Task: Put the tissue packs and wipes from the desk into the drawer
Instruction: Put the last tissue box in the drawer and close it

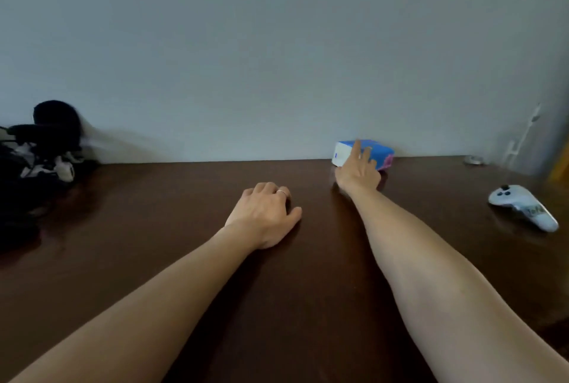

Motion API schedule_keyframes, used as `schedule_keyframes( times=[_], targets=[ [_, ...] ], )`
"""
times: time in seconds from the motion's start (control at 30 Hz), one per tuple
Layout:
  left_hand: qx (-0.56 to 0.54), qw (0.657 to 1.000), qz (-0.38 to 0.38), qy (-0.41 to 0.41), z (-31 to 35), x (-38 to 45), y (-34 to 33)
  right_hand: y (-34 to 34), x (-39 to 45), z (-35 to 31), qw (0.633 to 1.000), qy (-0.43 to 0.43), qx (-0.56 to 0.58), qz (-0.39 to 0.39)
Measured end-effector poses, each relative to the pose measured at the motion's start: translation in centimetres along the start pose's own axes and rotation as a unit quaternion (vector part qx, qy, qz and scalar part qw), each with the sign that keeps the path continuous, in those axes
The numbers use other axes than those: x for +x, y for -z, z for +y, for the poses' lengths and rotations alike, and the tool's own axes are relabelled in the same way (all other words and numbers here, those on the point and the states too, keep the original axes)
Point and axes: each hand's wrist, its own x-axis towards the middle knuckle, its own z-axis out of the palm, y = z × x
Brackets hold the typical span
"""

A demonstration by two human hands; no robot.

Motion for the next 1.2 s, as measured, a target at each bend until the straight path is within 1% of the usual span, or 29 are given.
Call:
schedule_keyframes(
  times=[0.03, 0.1, 0.17, 0.23, 0.27, 0.4, 0.43, 0.47, 0.53, 0.6, 0.67, 0.7, 0.73, 0.8, 0.83, 0.87, 0.93, 1.0, 1.07, 1.1, 1.2],
  targets=[
    [-0.001, 1.000, -0.004, 0.002, 0.1, 0.0, -0.1, -0.6, 0.3, 0.2, 1.000, 0.000, -0.015, -0.004],
    [-0.004, 1.000, -0.009, 0.005, 0.2, 0.2, -0.1, -0.9, 0.3, 0.3, 0.998, 0.011, -0.058, 0.013],
    [-0.004, 1.000, 0.000, 0.004, 0.4, 0.3, 0.0, -0.2, -0.1, 0.2, 0.991, 0.050, -0.107, 0.067],
    [-0.007, 1.000, 0.018, 0.004, 0.6, 0.1, 0.2, 1.0, -1.0, -0.1, 0.974, 0.101, -0.156, 0.132],
    [-0.009, 1.000, 0.024, 0.006, 0.6, 0.0, 0.3, 1.6, -1.6, 0.0, 0.969, 0.116, -0.156, 0.154],
    [0.001, 0.998, 0.058, 0.001, 0.6, -0.8, 0.5, 3.3, -2.3, 0.4, 0.944, 0.185, -0.095, 0.257],
    [0.005, 0.998, 0.060, 0.000, 0.7, -0.9, 0.6, 3.5, -2.0, 0.5, 0.944, 0.192, -0.092, 0.253],
    [0.007, 0.998, 0.060, -0.001, 0.8, -0.9, 0.7, 3.5, -1.5, 0.6, 0.949, 0.191, -0.101, 0.232],
    [0.004, 0.999, 0.050, 0.000, 0.9, -0.9, 0.8, 3.4, -0.5, 0.5, 0.968, 0.176, -0.121, 0.132],
    [-0.001, 0.999, 0.039, 0.008, 0.8, -0.9, 0.6, 2.9, 0.5, 0.1, 0.981, 0.158, -0.113, 0.028],
    [-0.003, 0.999, 0.030, 0.019, 0.7, -0.6, 0.5, 2.1, 1.4, -0.6, 0.988, 0.113, -0.091, -0.046],
    [0.002, 0.999, 0.024, 0.026, 0.7, -0.5, 0.4, 1.4, 1.5, -0.9, 0.991, 0.088, -0.077, -0.063],
    [0.007, 0.999, 0.025, 0.032, 0.7, -0.5, 0.3, 0.7, 1.5, -1.2, 0.992, 0.074, -0.074, -0.064],
    [0.008, 0.999, 0.021, 0.038, 0.9, -0.4, 0.1, -0.1, 1.0, -1.7, 0.990, 0.071, -0.116, -0.040],
    [0.005, 0.999, 0.014, 0.038, 0.9, -0.4, 0.2, -0.2, 0.7, -1.7, 0.986, 0.077, -0.147, -0.005],
    [0.001, 0.999, 0.008, 0.038, 0.9, -0.3, 0.2, 0.0, 0.4, -1.7, 0.978, 0.099, -0.179, 0.049],
    [-0.004, 0.999, 0.005, 0.039, 0.9, -0.5, 0.4, 1.0, -0.1, -1.7, 0.952, 0.160, -0.208, 0.156],
    [0.007, 0.999, 0.008, 0.033, 1.0, -0.7, 0.7, 2.2, -0.3, -1.6, 0.938, 0.189, -0.208, 0.204],
    [0.012, 1.000, 0.013, 0.025, 1.1, -1.0, 0.8, 2.7, -0.3, -1.6, 0.936, 0.189, -0.212, 0.208],
    [0.010, 1.000, 0.011, 0.020, 1.1, -1.1, 0.8, 2.5, -0.1, -1.7, 0.942, 0.177, -0.207, 0.194],
    [-0.010, 1.000, -0.013, 0.016, 1.0, -0.8, 0.6, 1.4, 1.6, -1.4, 0.972, 0.095, -0.171, 0.132]
  ],
)
